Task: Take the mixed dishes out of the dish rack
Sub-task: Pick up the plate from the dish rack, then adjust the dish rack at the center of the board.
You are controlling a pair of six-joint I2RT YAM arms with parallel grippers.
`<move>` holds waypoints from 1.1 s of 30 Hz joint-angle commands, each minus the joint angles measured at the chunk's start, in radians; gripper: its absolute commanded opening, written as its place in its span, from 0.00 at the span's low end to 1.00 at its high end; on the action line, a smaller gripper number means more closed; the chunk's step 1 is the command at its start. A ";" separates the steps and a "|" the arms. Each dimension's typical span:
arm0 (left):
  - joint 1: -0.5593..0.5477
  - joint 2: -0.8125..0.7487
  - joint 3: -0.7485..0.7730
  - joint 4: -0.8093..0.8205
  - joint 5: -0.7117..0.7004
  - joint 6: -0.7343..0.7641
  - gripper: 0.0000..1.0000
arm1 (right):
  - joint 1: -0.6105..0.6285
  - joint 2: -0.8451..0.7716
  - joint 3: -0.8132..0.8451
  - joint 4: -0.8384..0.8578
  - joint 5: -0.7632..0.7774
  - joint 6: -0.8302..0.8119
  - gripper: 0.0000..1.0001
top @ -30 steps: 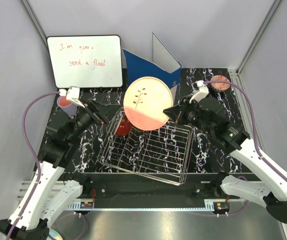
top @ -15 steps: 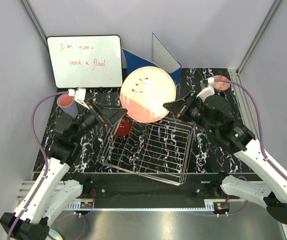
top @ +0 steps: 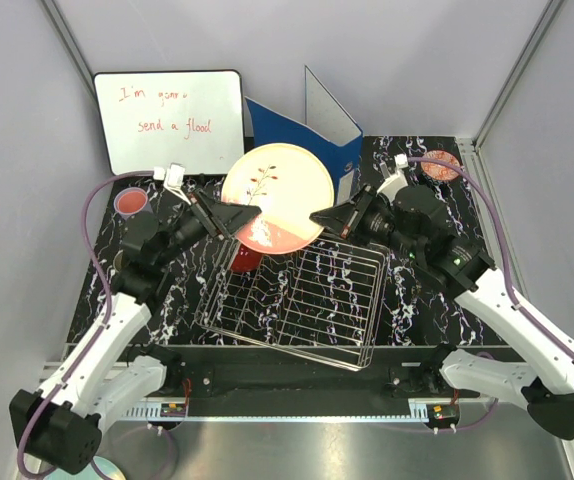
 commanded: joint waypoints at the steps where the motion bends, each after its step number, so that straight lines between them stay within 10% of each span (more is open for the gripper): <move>1: -0.003 0.032 0.020 0.163 0.087 -0.050 0.25 | -0.002 -0.028 0.008 0.217 -0.050 0.027 0.00; 3: -0.003 0.030 0.017 0.154 0.089 -0.045 0.03 | -0.002 -0.038 0.004 0.213 -0.046 0.013 0.00; 7: -0.003 0.004 0.030 0.053 0.045 -0.010 0.00 | -0.002 -0.049 0.000 0.196 -0.038 -0.025 0.00; 11: -0.002 -0.037 0.081 -0.098 -0.035 0.057 0.00 | -0.002 -0.064 0.018 0.124 0.017 -0.091 0.59; 15: 0.015 -0.053 0.138 -0.202 -0.097 0.081 0.00 | -0.002 -0.086 0.047 0.006 0.158 -0.162 0.80; 27: 0.101 -0.044 0.170 -0.291 -0.167 0.061 0.00 | -0.002 -0.157 0.040 -0.603 0.687 -0.164 0.81; 33: 0.119 0.001 0.192 -0.241 -0.155 0.007 0.00 | -0.002 -0.130 -0.086 -0.653 0.603 -0.055 0.55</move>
